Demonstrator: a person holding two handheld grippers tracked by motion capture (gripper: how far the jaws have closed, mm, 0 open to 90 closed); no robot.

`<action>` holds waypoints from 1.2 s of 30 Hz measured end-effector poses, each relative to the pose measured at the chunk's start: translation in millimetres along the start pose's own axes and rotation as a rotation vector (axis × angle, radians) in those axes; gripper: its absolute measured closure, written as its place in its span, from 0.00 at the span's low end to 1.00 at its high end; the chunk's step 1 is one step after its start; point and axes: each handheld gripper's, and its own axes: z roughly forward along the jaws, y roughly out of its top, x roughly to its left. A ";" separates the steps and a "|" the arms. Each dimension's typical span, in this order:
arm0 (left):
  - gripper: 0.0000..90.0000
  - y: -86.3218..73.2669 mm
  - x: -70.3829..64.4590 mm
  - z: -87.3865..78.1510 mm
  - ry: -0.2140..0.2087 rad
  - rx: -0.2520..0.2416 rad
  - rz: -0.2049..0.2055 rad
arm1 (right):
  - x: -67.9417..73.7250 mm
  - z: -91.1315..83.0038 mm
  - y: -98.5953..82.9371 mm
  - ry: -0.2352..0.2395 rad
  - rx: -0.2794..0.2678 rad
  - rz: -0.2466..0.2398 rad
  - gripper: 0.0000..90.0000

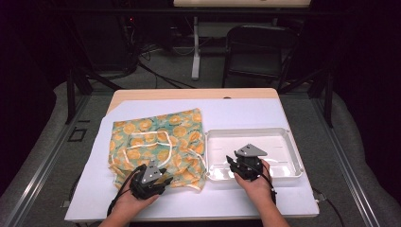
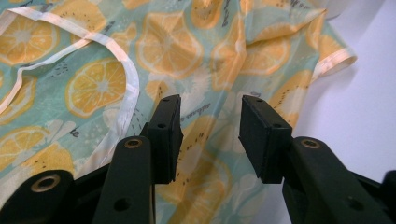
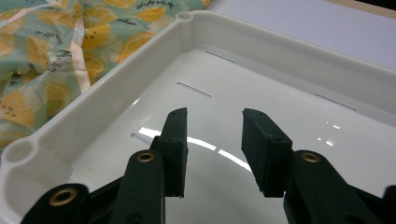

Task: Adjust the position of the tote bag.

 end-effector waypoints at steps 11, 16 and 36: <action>0.72 -2.2 0.5 5.7 0.021 0.047 0.031 | -0.1 0.2 0.1 0.001 0.004 -0.004 0.67; 0.76 -2.5 1.1 6.7 0.032 0.062 0.040 | -0.3 0.4 0.1 0.001 0.009 -0.008 0.67; 0.96 -3.1 -0.1 7.8 0.024 0.084 0.038 | -0.3 1.9 -0.4 0.004 0.007 -0.005 0.66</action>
